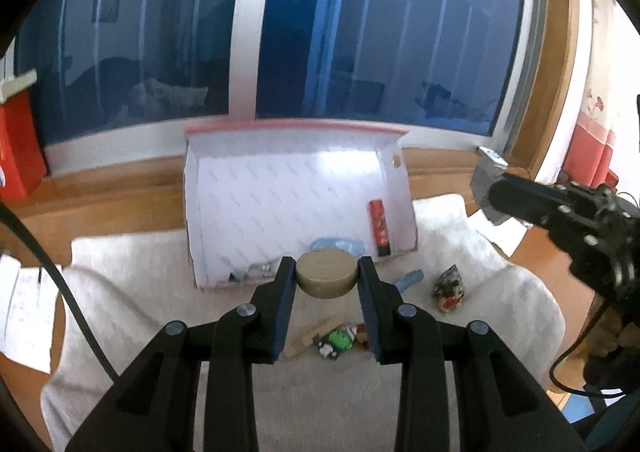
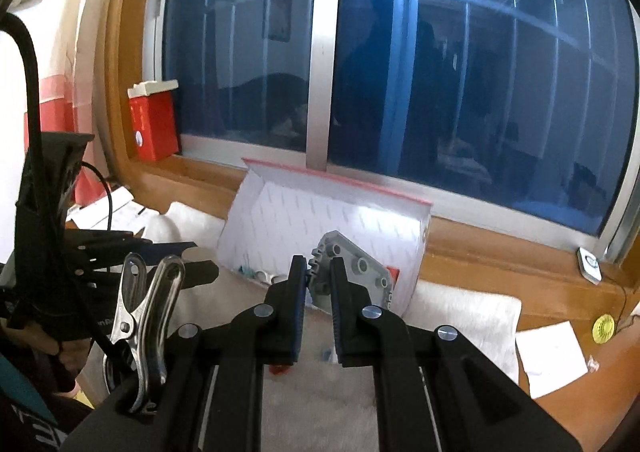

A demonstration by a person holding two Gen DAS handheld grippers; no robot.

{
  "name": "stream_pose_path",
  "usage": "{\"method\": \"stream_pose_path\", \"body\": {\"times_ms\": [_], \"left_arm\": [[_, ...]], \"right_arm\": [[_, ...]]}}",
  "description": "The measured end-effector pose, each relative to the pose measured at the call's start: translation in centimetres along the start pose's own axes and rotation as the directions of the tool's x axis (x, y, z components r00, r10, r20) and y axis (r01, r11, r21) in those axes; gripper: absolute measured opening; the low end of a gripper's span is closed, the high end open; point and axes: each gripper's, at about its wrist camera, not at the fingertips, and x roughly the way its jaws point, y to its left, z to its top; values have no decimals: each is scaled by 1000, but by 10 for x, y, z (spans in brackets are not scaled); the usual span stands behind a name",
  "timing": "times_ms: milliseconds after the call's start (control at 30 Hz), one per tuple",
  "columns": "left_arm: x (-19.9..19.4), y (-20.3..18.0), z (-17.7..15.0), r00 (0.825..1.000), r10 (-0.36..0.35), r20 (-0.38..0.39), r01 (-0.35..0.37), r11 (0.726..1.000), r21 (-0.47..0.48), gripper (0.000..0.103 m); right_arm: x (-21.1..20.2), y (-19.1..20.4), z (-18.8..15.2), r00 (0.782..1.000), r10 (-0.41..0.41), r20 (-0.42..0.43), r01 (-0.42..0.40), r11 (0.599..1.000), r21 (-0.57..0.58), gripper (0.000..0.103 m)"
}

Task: Organize objects
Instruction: 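Carry the beige disc and grey plate into the box with both tools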

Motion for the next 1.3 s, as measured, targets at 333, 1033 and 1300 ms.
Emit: {"method": "stream_pose_path", "body": {"times_ms": [333, 1033, 1300], "left_arm": [[-14, -1, 3, 997, -4, 77, 3, 1000, 8, 30], [49, 25, 6, 1000, -5, -25, 3, 999, -52, 30], [82, 33, 9, 997, -14, -78, 9, 998, -61, 30]], "right_arm": [[13, -4, -4, 1000, 20, -23, -19, 1000, 22, 12], [84, -23, -9, 990, 64, -128, -56, 997, 60, 13], [120, -29, -18, 981, 39, -192, -34, 999, 32, 13]]}}
